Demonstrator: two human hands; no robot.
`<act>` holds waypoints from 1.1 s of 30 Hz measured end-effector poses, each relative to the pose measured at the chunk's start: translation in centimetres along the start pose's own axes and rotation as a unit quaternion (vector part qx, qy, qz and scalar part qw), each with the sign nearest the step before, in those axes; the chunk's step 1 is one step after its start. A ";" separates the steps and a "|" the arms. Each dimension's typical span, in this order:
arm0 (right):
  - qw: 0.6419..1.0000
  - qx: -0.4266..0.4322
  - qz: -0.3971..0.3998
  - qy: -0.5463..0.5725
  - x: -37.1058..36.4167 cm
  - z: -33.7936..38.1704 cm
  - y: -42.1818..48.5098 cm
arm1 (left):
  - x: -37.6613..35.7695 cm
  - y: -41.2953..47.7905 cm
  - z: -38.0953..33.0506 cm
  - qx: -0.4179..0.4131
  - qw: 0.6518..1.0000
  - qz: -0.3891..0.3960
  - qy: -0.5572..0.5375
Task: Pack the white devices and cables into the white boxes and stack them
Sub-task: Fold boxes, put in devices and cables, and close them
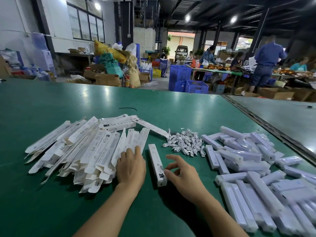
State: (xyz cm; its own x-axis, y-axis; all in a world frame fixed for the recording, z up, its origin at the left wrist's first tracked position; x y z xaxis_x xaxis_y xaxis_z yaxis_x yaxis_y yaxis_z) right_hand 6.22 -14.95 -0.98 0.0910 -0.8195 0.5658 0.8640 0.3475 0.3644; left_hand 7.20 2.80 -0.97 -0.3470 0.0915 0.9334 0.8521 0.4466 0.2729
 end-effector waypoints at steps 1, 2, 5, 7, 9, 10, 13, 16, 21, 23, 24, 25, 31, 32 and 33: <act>1.000 -0.003 0.001 -0.001 0.0 0.0 0.0 | 0.3 0.2 0.4 0.011 0.999 -0.006 -0.030; 1.000 -0.005 0.005 -0.002 -0.1 0.0 0.0 | 0.5 0.3 0.8 0.022 0.998 -0.007 -0.059; 1.000 -0.010 0.009 0.005 -0.2 0.0 -0.1 | 0.8 0.5 1.8 0.050 0.991 0.008 -0.128; 1.000 -0.016 0.003 0.016 -0.2 -0.1 -0.1 | 0.9 0.6 2.4 0.083 0.985 0.019 -0.149; 1.000 -0.017 0.000 0.015 -0.1 -0.1 -0.2 | 1.4 0.6 2.9 0.110 0.967 0.015 -0.227; 1.000 -0.016 -0.001 0.014 -0.1 -0.1 -0.2 | 1.8 0.6 2.9 0.103 0.955 -0.004 -0.277; 1.000 -0.011 -0.008 0.002 0.0 0.0 -0.1 | 3.5 -0.4 2.7 0.051 0.924 -0.086 -0.369; 0.999 -0.014 -0.049 0.015 0.5 -0.1 0.2 | 2.7 -0.5 2.5 0.063 0.828 0.008 -0.557; 0.955 -0.071 -0.094 0.272 0.4 -0.2 0.4 | 1.2 -1.6 -0.5 0.082 0.633 0.267 -0.722; 0.917 -0.077 -0.094 0.381 0.1 0.2 0.5 | 0.9 -2.2 -1.2 0.075 0.605 0.326 -0.722; 0.893 -0.074 -0.094 0.434 0.1 0.4 0.6 | 0.7 -2.5 -1.5 0.070 0.599 0.352 -0.715; 0.866 -0.069 -0.097 0.486 0.0 0.6 0.7 | 0.6 -2.9 -1.8 0.064 0.598 0.374 -0.706; 0.780 -0.032 -0.134 0.611 1.4 1.4 1.0 | 0.0 -3.0 -1.6 0.067 0.611 0.397 -0.682; 0.779 -0.038 -0.143 0.609 1.6 1.2 0.9 | 0.0 -3.1 -1.6 0.052 0.622 0.400 -0.671; 0.782 -0.046 -0.153 0.603 1.7 1.0 0.8 | 0.1 -3.1 -1.7 0.026 0.644 0.396 -0.655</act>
State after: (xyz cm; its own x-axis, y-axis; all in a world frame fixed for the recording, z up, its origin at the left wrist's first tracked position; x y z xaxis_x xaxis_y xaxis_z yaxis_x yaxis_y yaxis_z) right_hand 6.57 -15.62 1.05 0.2265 -0.7112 -0.6654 0.9633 0.0626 0.2610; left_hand 5.16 -0.08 -1.28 0.1263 0.9649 -0.2302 0.9624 -0.1754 -0.2072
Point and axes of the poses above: each hand's wrist, its own y-axis towards the middle knuckle, its own x-axis out of the back of the hand, z = x × y, the point moved 8 cm from there along y, towards the middle knuckle, and after that the axes turned 11 degrees about x, right-handed, at the moved point
